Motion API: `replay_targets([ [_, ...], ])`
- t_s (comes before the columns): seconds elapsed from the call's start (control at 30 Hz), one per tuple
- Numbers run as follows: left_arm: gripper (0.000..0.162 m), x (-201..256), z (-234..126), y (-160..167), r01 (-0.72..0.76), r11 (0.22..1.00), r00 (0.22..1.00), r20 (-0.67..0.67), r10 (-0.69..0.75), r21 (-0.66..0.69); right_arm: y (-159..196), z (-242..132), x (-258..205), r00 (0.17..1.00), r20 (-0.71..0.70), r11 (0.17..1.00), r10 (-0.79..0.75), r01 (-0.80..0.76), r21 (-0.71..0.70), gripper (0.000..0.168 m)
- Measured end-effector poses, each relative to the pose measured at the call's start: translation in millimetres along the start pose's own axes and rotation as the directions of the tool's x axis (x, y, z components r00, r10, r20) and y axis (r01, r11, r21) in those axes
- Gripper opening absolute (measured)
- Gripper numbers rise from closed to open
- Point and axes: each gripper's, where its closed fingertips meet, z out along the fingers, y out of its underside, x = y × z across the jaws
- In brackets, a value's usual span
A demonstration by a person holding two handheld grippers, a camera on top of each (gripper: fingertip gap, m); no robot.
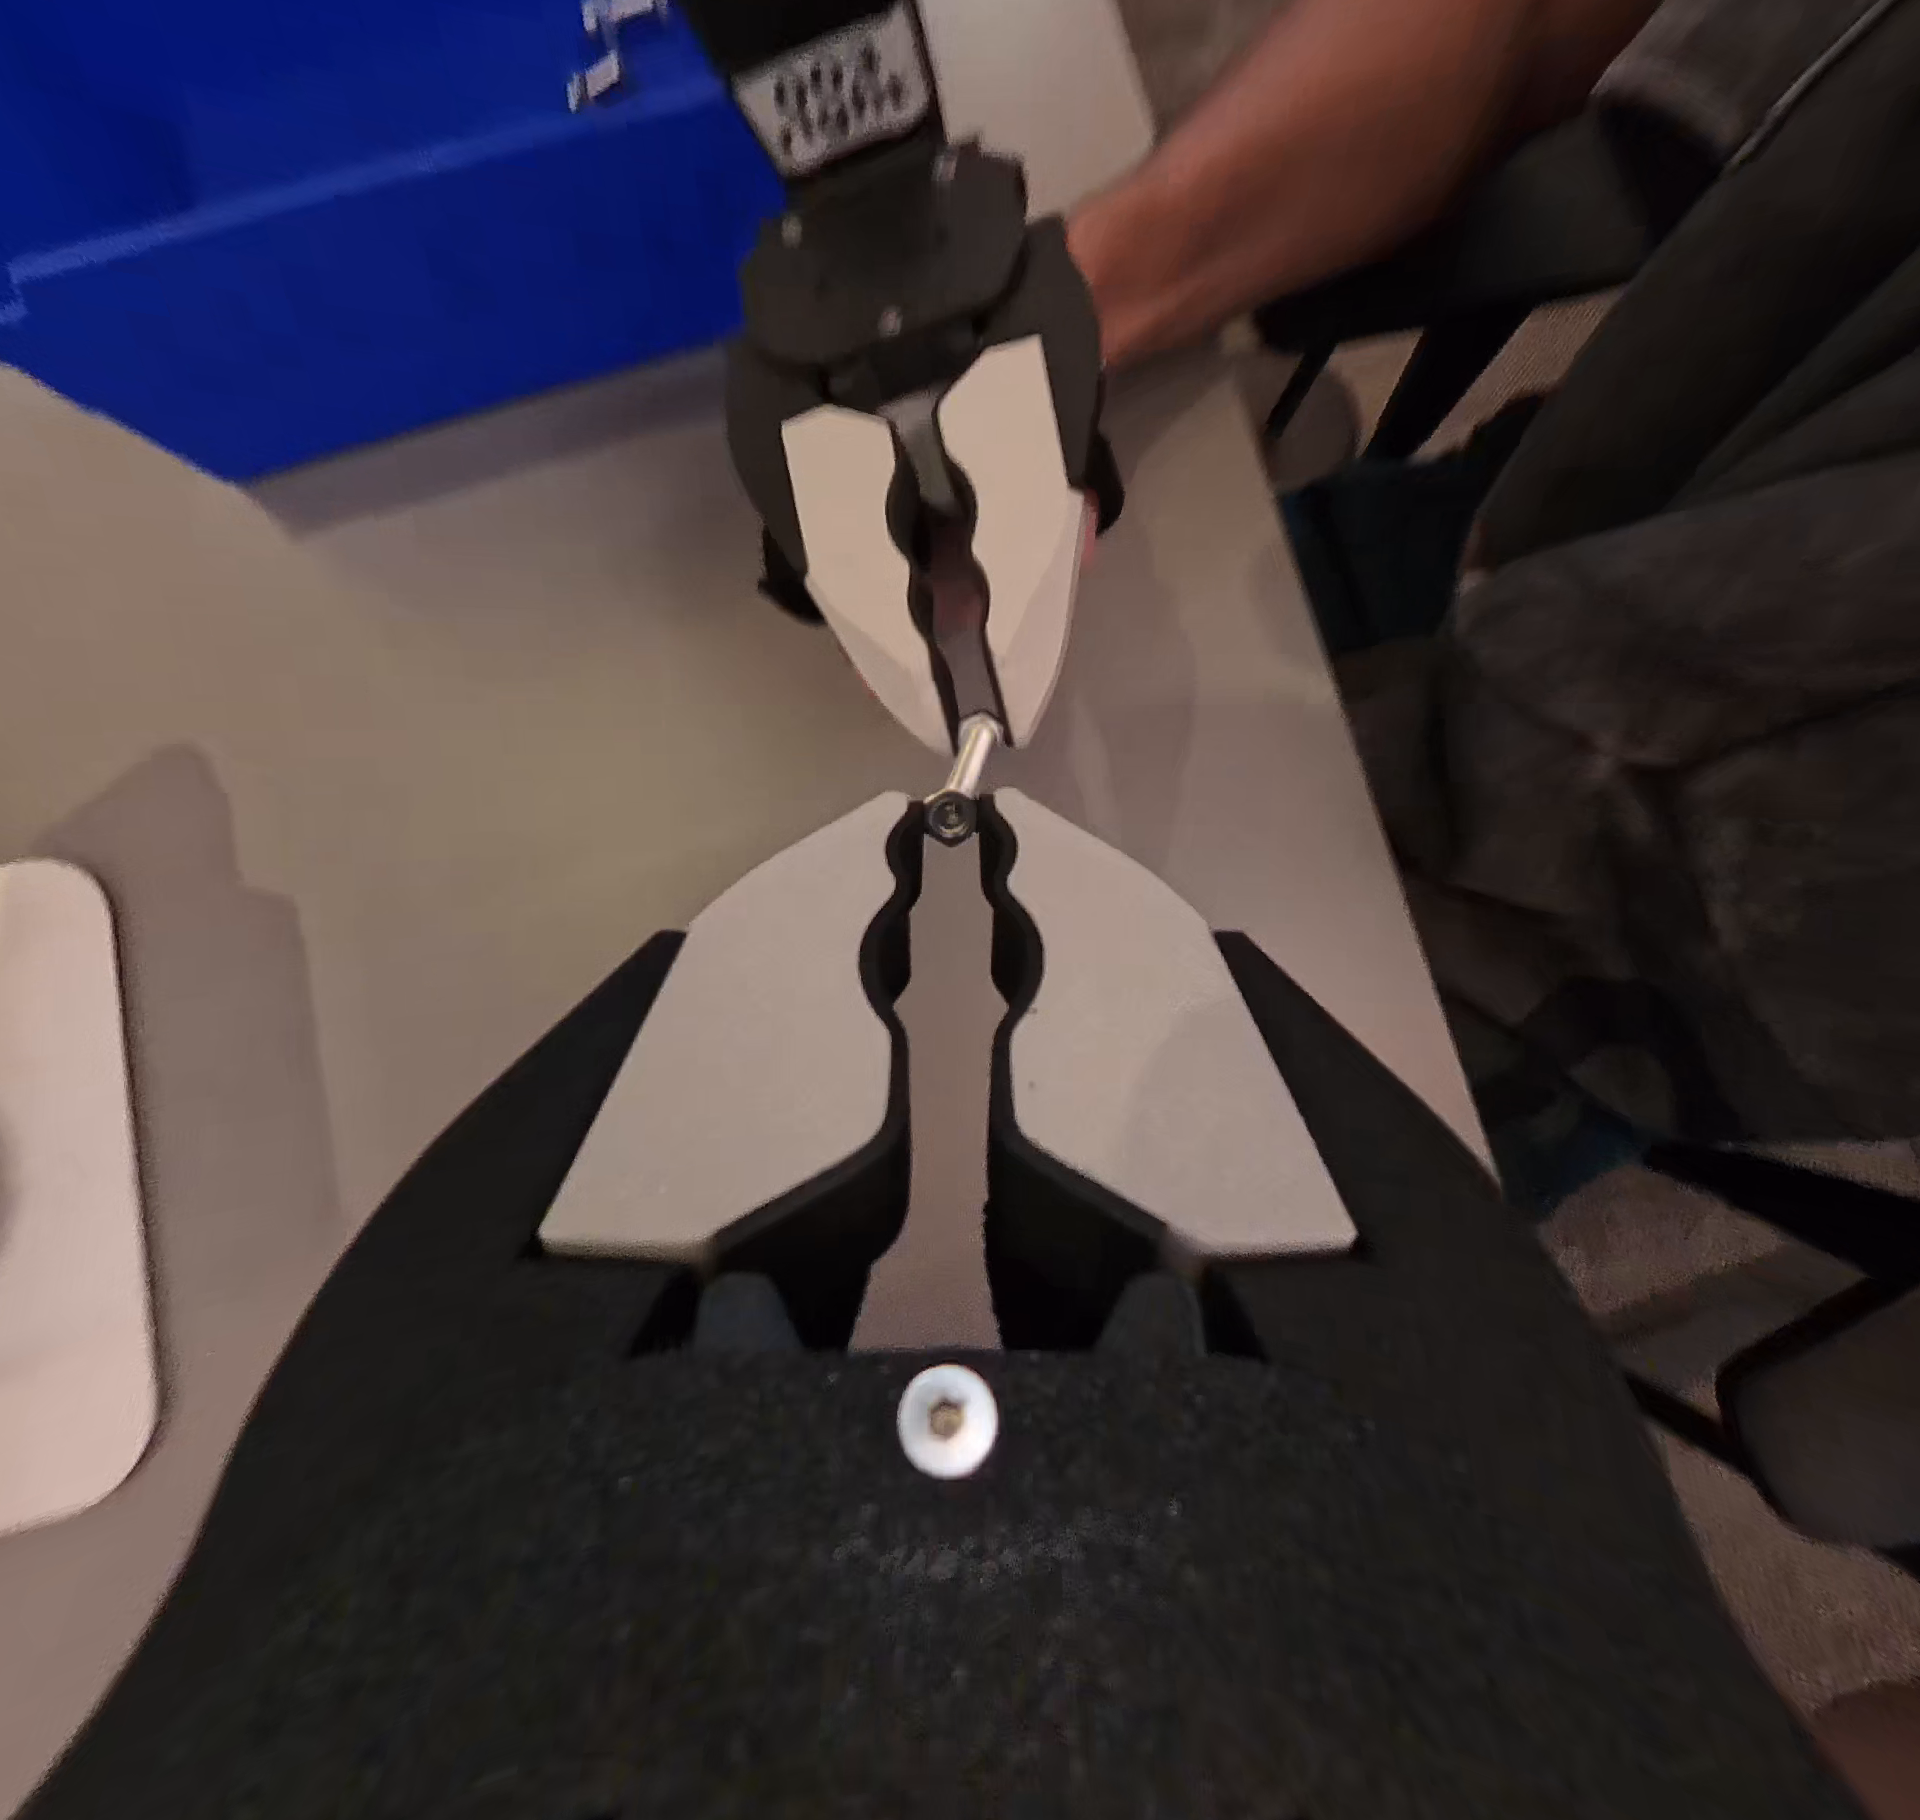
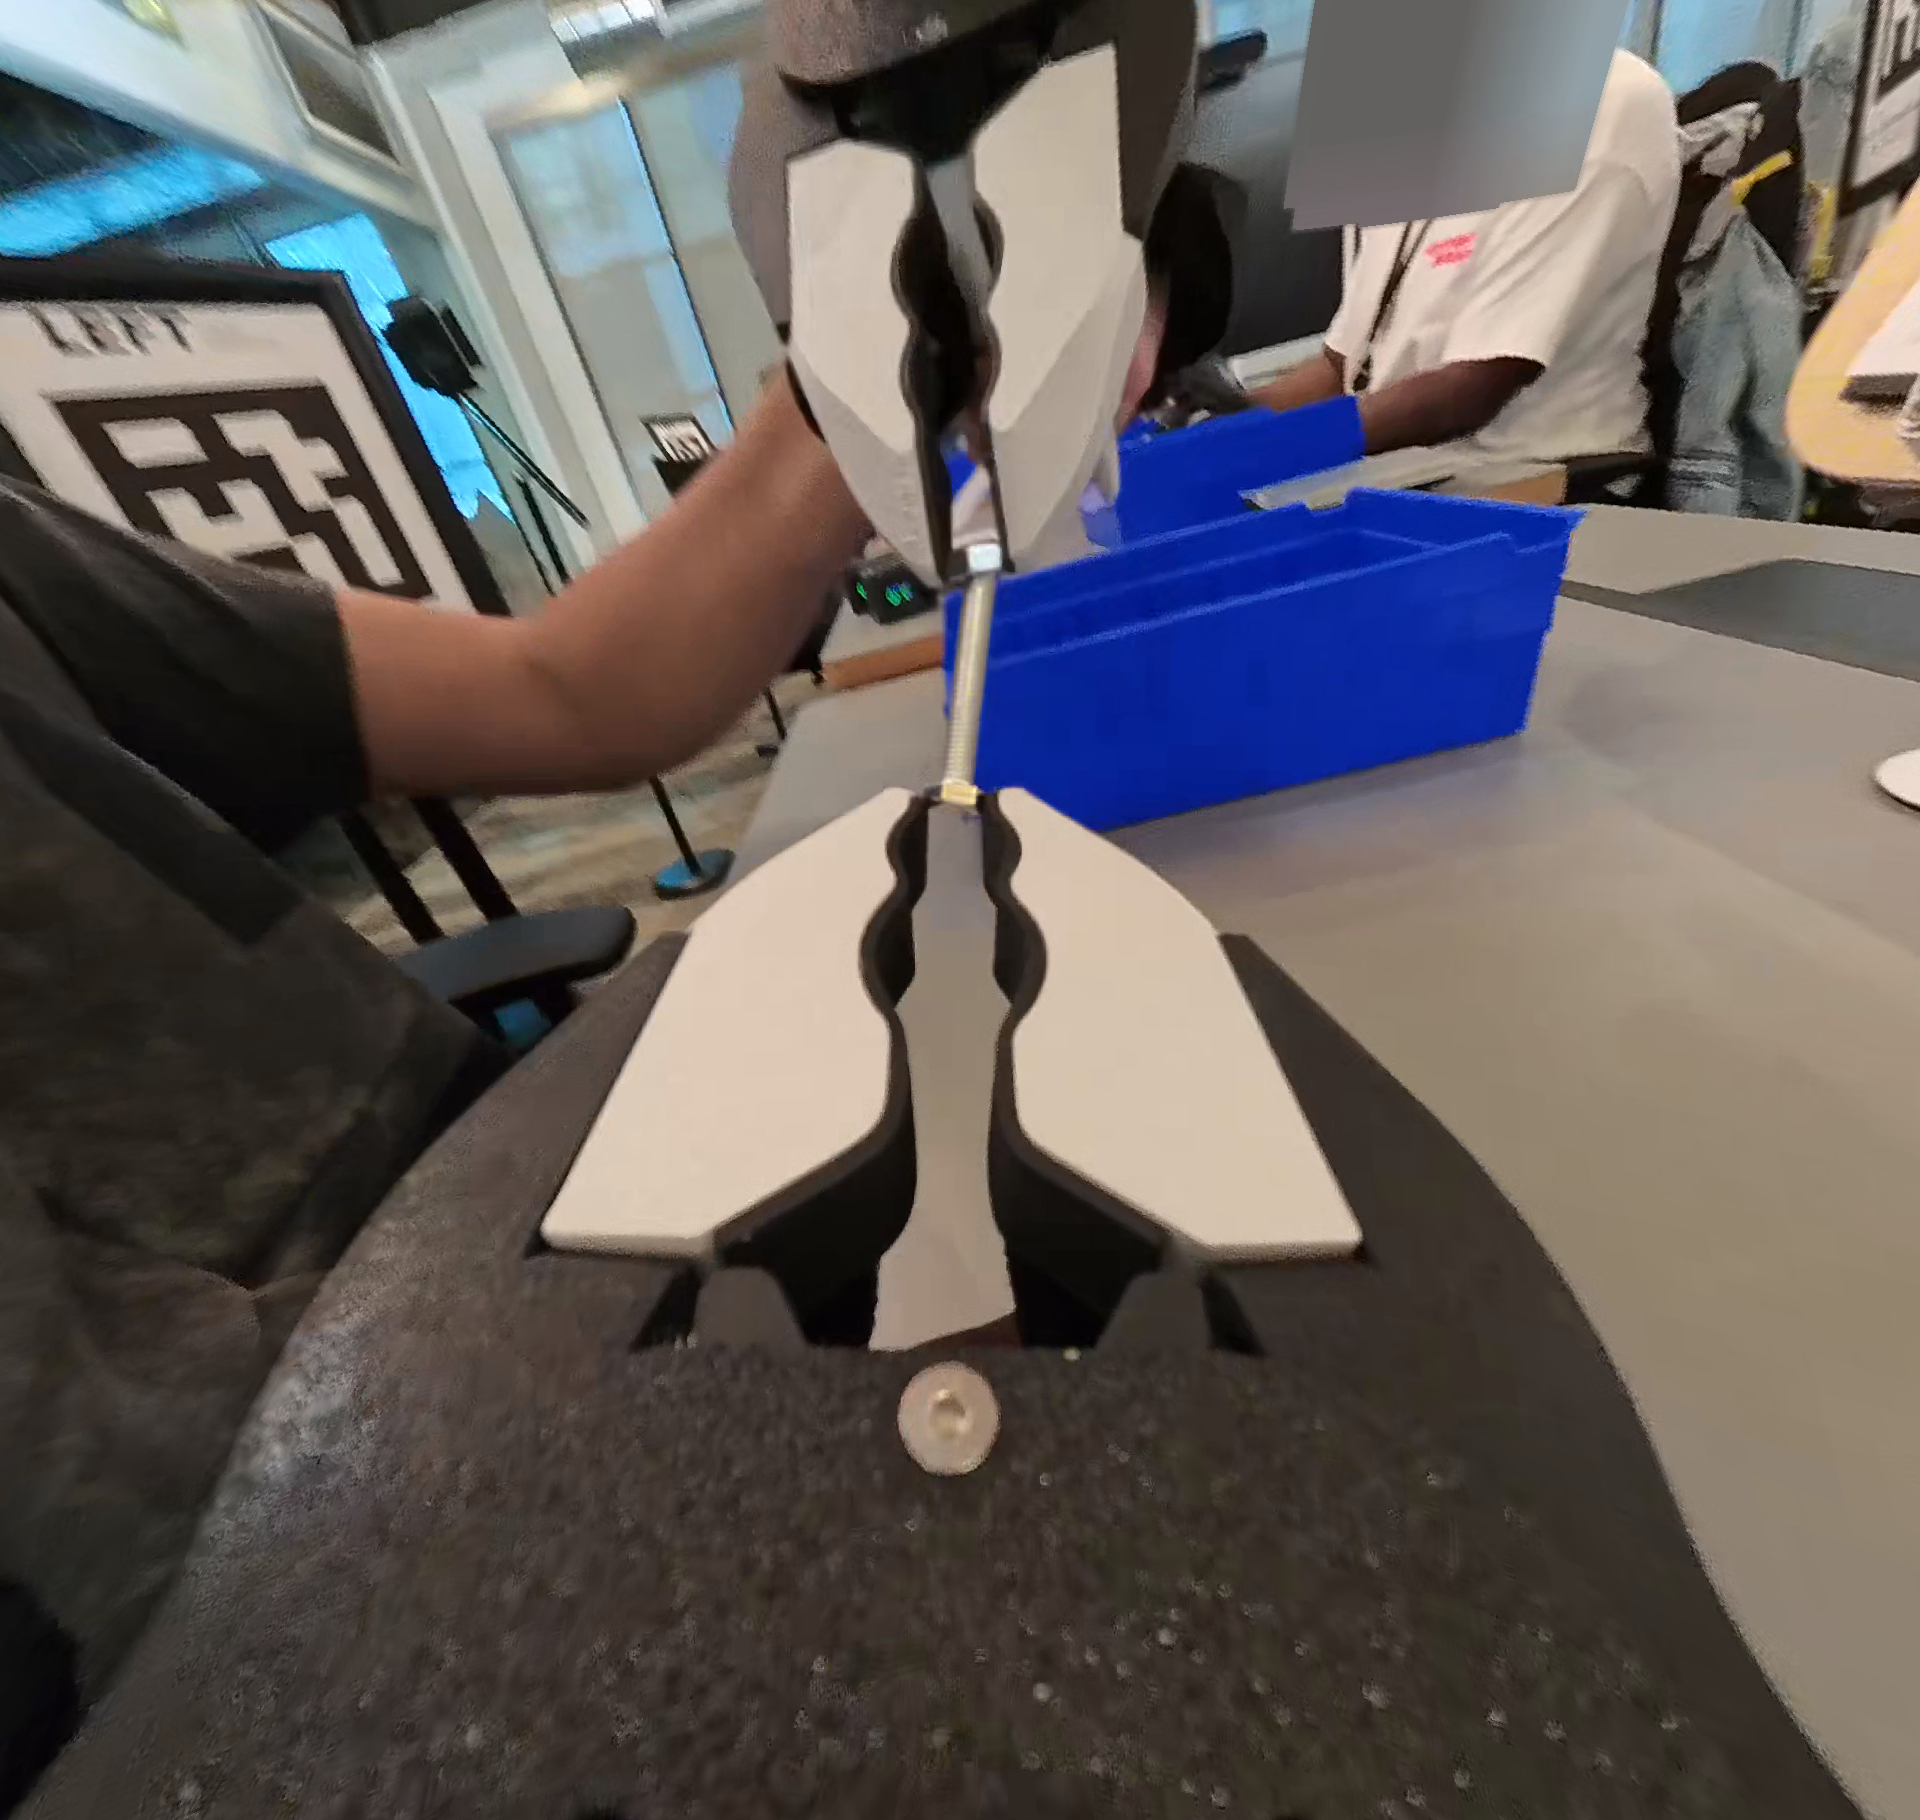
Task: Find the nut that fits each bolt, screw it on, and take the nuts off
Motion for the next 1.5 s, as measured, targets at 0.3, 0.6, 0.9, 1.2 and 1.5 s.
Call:
replay_targets([
  [0.3,0.010,-5,-1,-8,0.153,0.959,0.987,-0.076,-0.139,0.237,-4,-2,9,0.960,-0.179,0.976,-0.217,0.217,-0.017,0.010],
  [0.6,0.010,-20,7,13,0.239,0.947,0.970,-0.018,-0.241,0.216,8,-4,32,0.827,-0.348,0.897,-0.442,0.392,-0.206,0.010],
  [0.9,0.010,-22,10,20,0.317,0.901,0.947,-0.052,-0.316,0.297,13,-4,35,0.816,-0.353,0.887,-0.458,0.396,-0.236,0.010],
  [1.2,0.010,-17,7,22,0.370,0.846,0.928,-0.114,-0.354,0.385,6,-4,26,0.868,-0.304,0.919,-0.392,0.360,-0.159,0.010],
  [1.5,0.010,-14,11,29,0.417,0.806,0.908,-0.149,-0.391,0.420,4,-5,22,0.888,-0.268,0.927,-0.374,0.353,-0.127,0.010],
])
